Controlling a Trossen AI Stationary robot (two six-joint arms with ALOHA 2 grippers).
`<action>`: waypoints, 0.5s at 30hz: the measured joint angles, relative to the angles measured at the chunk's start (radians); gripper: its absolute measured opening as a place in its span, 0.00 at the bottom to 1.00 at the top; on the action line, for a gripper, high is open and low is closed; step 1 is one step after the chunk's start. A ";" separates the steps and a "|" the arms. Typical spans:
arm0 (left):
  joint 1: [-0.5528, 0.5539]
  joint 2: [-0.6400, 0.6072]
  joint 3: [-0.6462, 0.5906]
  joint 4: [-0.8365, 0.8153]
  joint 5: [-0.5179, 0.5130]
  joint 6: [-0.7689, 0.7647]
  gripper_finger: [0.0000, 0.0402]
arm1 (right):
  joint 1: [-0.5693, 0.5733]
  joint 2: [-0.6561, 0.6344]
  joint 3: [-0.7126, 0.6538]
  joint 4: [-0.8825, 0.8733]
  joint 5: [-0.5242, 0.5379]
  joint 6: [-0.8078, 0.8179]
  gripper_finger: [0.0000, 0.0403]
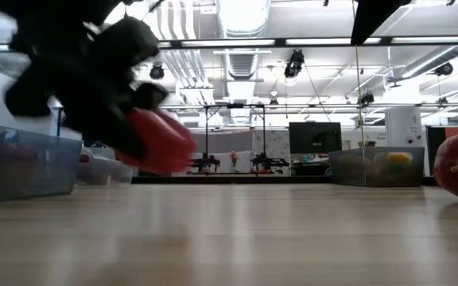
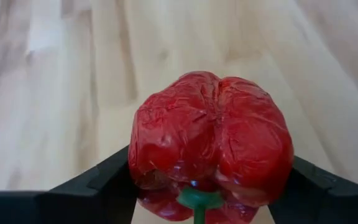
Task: Sort produce into baskets
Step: Put the red bell pepper into the bottom black bin
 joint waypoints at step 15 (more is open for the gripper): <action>0.100 -0.308 0.328 -1.277 -0.026 -0.043 0.66 | -0.155 0.000 -0.011 0.061 0.023 -0.254 0.94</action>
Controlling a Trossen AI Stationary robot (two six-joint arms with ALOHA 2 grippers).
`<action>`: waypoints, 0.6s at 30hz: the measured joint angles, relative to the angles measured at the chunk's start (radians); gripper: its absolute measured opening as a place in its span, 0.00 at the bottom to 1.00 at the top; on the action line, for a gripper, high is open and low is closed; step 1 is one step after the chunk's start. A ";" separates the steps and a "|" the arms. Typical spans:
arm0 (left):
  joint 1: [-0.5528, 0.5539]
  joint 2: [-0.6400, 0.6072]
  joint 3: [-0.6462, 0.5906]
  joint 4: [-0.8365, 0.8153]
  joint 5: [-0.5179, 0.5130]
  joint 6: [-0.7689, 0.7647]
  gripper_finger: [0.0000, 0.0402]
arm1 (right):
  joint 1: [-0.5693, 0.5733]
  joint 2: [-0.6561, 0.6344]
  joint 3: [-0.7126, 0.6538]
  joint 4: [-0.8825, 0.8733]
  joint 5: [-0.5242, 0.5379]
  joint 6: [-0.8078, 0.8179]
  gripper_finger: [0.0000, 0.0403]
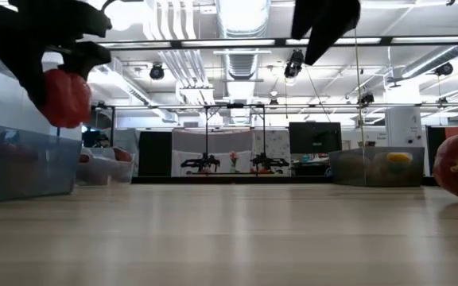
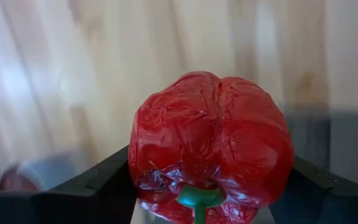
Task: Sort produce into baskets
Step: Put the red bell pepper into the bottom black bin
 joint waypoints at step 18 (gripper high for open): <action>0.114 0.027 -0.168 -0.035 0.053 0.024 0.66 | 0.028 0.000 0.000 0.017 0.005 0.129 0.94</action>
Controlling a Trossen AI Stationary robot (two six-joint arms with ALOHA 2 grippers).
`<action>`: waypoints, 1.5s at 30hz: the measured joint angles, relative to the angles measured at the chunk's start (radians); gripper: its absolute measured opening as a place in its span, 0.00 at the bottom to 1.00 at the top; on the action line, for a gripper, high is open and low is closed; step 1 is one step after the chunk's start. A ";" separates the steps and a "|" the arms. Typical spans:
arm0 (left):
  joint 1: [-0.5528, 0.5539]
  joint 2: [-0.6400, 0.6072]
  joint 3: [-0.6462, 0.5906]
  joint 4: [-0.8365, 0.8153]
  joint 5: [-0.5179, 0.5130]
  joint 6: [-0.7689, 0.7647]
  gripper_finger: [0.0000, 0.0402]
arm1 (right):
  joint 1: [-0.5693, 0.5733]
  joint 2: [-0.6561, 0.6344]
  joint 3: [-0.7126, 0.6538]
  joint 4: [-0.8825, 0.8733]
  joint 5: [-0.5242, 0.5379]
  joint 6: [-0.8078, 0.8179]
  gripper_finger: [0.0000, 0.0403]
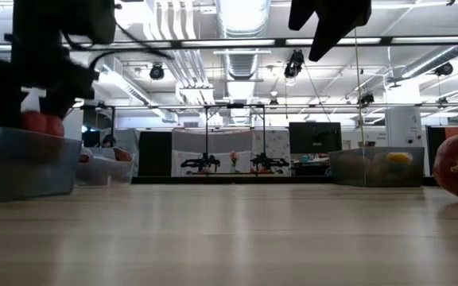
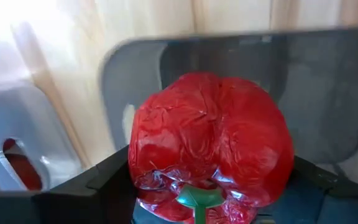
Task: Sort produce into baskets
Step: Put the red bell pepper into the bottom black bin
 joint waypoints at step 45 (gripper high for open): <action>0.003 0.068 -0.036 0.047 -0.094 -0.109 0.90 | 0.041 0.000 0.000 0.006 0.028 0.154 0.94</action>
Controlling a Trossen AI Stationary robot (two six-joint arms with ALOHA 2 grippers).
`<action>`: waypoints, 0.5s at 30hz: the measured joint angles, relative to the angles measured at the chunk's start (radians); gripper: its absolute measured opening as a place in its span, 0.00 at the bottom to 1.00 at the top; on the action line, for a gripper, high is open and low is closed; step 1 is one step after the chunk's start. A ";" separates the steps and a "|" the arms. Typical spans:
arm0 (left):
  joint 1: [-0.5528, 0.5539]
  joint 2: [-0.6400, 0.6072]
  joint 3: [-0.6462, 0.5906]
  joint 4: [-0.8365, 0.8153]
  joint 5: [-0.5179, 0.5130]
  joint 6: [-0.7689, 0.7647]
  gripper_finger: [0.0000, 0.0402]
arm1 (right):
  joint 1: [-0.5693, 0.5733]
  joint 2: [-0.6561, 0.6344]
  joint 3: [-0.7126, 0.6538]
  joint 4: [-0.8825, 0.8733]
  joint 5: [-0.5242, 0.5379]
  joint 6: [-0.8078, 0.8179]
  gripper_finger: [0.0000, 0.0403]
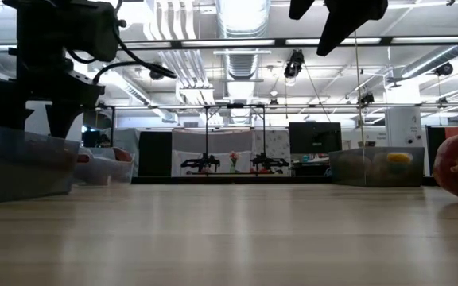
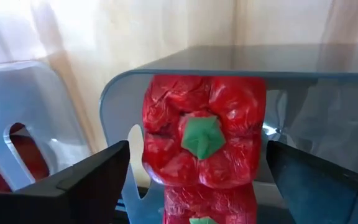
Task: Sort produce into baskets
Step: Put the red bell pepper into the bottom black bin
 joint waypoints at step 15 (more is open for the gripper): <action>-0.001 -0.058 0.158 -0.145 -0.092 -0.111 0.90 | 0.055 0.000 0.000 0.005 0.053 0.075 0.94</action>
